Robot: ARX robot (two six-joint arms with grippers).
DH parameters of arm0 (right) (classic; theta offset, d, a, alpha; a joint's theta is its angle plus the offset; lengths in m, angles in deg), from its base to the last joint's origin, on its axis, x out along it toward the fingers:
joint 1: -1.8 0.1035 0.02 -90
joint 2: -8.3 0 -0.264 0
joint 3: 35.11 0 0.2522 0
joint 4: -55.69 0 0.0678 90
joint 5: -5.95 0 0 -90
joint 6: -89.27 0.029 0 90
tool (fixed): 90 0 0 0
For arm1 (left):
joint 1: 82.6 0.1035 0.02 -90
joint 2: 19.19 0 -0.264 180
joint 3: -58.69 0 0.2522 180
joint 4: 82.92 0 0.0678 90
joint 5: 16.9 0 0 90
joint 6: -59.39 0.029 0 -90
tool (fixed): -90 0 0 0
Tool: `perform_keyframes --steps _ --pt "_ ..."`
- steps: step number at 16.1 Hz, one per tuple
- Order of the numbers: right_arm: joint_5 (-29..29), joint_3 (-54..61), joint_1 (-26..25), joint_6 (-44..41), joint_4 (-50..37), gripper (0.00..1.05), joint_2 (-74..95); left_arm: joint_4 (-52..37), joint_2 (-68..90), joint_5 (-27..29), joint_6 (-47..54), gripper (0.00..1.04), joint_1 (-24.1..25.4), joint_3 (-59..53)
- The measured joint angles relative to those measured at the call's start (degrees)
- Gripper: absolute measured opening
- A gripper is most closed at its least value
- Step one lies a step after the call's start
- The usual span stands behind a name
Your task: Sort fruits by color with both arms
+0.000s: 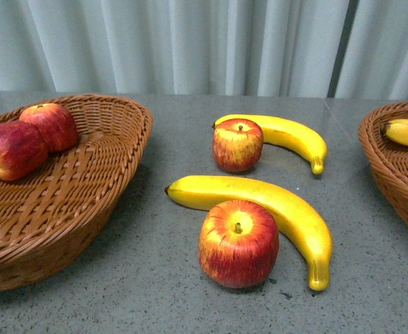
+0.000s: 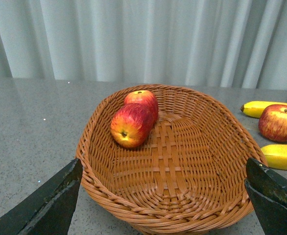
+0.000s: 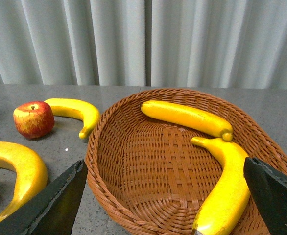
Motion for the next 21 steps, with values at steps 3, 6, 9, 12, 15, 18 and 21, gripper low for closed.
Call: perform_keyframes --steps 3,6,9,12,15,18,21 --pt "0.0 0.0 0.0 0.0 0.0 0.98 0.0 0.0 0.0 0.0 0.0 0.98 0.0 0.0" --pt "0.0 0.0 0.0 0.0 0.0 0.98 0.0 0.0 0.0 0.0 0.0 0.98 0.0 0.0" --pt "0.0 0.0 0.0 0.0 0.0 0.98 0.0 0.0 0.0 0.0 0.0 0.98 0.0 0.0" --pt "0.0 0.0 0.0 0.1 0.1 0.98 0.0 12.5 13.1 24.8 -8.7 0.98 -12.0 7.5" --pt "0.0 0.0 0.0 0.1 0.0 0.98 0.0 -1.2 23.8 32.6 -8.9 0.98 -12.8 13.4" --pt "0.0 0.0 0.0 0.1 0.0 0.98 0.0 -17.8 46.7 14.5 -1.9 0.98 -16.1 24.5" --pt "0.0 0.0 0.0 0.1 0.0 0.98 0.0 -17.4 64.8 -1.6 4.4 0.98 -20.2 32.5"
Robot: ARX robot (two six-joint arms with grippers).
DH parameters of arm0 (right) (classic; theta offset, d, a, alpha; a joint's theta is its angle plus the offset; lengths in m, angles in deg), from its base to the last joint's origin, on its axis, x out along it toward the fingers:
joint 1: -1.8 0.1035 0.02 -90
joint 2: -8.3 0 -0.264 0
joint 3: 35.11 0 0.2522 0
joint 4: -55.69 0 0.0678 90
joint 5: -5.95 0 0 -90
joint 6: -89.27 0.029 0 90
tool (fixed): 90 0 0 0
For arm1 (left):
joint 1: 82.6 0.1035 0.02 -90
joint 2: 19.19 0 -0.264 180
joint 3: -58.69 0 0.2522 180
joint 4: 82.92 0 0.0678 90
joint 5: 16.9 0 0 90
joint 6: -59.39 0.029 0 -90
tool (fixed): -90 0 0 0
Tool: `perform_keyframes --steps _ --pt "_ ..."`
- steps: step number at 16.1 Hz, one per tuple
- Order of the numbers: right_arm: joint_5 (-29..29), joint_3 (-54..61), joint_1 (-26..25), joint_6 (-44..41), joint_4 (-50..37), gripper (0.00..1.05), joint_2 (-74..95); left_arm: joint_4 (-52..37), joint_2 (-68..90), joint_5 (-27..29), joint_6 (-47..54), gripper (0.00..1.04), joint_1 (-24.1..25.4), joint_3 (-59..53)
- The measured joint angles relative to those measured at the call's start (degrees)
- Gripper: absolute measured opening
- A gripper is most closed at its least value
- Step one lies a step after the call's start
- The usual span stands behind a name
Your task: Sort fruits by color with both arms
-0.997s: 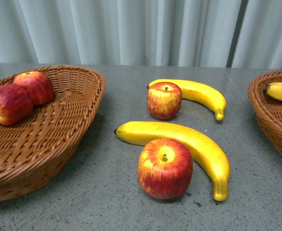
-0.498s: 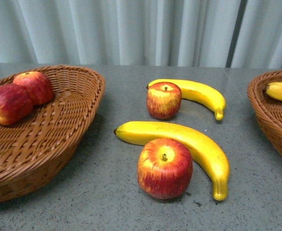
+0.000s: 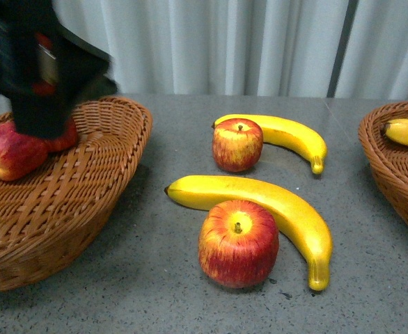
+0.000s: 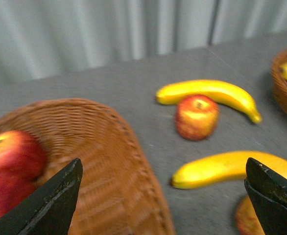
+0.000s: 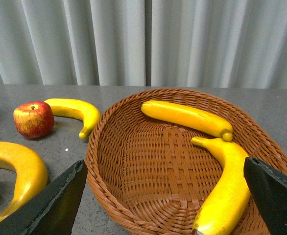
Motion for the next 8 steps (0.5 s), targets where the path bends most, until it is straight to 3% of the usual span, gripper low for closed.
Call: perform_keyframes --steps 3,5,8 --pt "0.0 0.0 0.0 0.0 0.0 0.98 0.0 0.1 3.7 -4.2 1.7 0.98 -1.7 1.4" --pt "0.0 0.0 0.0 0.0 0.0 0.98 0.0 1.2 9.5 -9.1 4.0 0.98 -6.4 4.0" --pt "0.0 0.0 0.0 0.0 0.0 0.98 0.0 1.9 14.0 -11.4 5.7 0.98 -9.9 4.5"
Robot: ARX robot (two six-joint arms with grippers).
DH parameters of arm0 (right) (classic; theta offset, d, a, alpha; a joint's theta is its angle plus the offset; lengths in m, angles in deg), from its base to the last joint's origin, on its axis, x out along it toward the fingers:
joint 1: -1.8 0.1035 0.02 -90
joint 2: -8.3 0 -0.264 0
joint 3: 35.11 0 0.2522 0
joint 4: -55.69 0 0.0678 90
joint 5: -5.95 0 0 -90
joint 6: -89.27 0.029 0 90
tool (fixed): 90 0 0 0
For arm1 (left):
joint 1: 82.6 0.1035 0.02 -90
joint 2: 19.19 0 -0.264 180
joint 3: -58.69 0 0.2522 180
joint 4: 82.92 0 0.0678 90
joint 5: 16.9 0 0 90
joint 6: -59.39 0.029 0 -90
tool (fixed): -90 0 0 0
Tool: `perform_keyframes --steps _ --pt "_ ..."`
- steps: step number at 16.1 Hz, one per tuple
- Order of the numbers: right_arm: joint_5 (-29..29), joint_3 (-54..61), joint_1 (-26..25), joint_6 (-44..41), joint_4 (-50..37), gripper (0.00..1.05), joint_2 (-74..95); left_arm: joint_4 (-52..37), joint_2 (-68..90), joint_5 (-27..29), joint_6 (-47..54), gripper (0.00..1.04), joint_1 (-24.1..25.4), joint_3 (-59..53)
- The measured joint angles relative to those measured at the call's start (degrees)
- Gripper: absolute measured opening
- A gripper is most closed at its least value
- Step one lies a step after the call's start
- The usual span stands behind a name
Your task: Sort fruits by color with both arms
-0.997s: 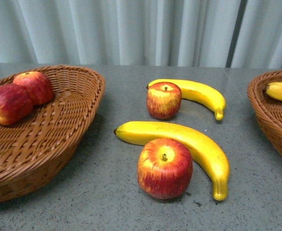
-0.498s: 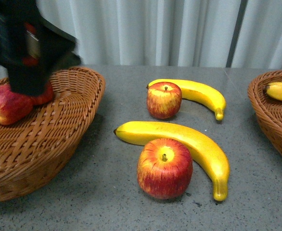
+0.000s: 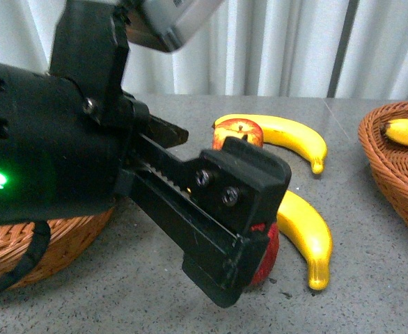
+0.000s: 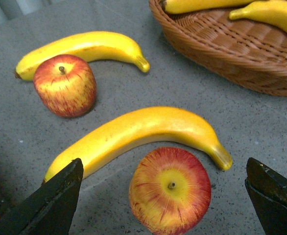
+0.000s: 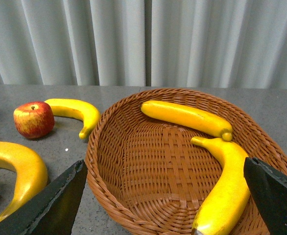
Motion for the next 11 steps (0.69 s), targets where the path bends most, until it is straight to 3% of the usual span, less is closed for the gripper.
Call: perform_keyframes --steps 11 --pt "0.0 0.0 0.0 0.0 0.0 0.98 0.0 -2.7 12.3 -4.4 4.8 0.98 -0.8 2.4"
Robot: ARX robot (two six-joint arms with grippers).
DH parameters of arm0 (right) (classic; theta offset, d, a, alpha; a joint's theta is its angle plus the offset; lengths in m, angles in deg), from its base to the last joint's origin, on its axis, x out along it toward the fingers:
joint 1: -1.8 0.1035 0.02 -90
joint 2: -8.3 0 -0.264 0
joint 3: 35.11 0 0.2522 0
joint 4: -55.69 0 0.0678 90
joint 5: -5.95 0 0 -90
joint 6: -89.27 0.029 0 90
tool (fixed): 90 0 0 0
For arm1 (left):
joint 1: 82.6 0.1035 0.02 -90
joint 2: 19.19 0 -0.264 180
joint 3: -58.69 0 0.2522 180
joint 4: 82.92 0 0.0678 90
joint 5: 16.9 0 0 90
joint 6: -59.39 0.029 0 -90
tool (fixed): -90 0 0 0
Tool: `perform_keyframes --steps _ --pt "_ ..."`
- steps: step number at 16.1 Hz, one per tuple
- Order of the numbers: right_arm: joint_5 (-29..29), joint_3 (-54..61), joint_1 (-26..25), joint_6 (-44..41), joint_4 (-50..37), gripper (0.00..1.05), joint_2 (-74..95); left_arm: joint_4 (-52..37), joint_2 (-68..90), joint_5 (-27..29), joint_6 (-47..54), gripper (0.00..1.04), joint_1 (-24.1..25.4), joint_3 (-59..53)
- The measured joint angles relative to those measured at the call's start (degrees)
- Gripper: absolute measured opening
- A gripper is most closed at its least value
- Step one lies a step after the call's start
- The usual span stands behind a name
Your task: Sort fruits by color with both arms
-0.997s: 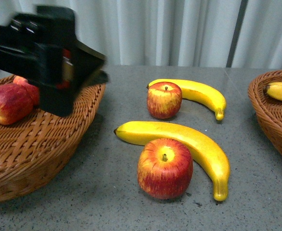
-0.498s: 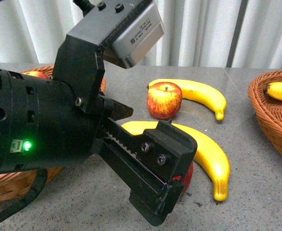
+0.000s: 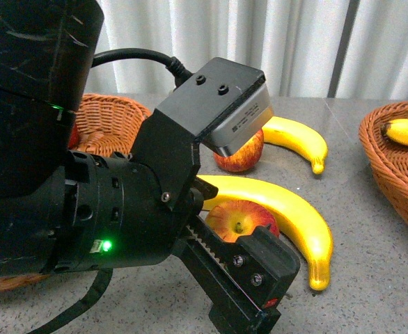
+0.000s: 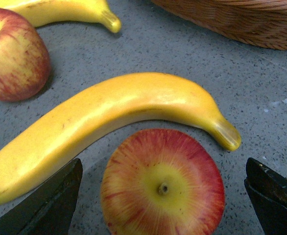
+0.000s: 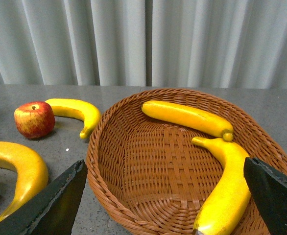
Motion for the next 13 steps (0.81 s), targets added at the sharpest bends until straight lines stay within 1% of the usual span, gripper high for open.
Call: perform_keyframes --steps 5,6,8,9,11,13 --pt "0.0 0.0 0.0 0.0 0.0 0.98 0.0 -0.1 4.5 0.2 2.0 0.98 -0.2 1.3" --pt "0.0 0.0 0.0 0.0 0.0 0.98 0.0 -0.2 4.5 0.2 2.5 0.90 -0.2 1.3" --pt "0.0 0.0 0.0 0.0 0.0 0.98 0.0 0.3 3.8 0.1 3.1 0.71 -0.2 1.3" --pt "0.0 0.0 0.0 0.0 0.0 0.98 0.0 0.4 3.2 0.7 3.2 0.66 -0.1 1.3" --pt "0.0 0.0 0.0 0.0 0.0 0.98 0.0 0.0 0.6 4.3 2.1 0.65 1.3 1.3" --pt "0.0 0.0 0.0 0.0 0.0 0.98 0.0 -1.5 -3.9 10.4 -1.3 0.65 4.4 1.7"
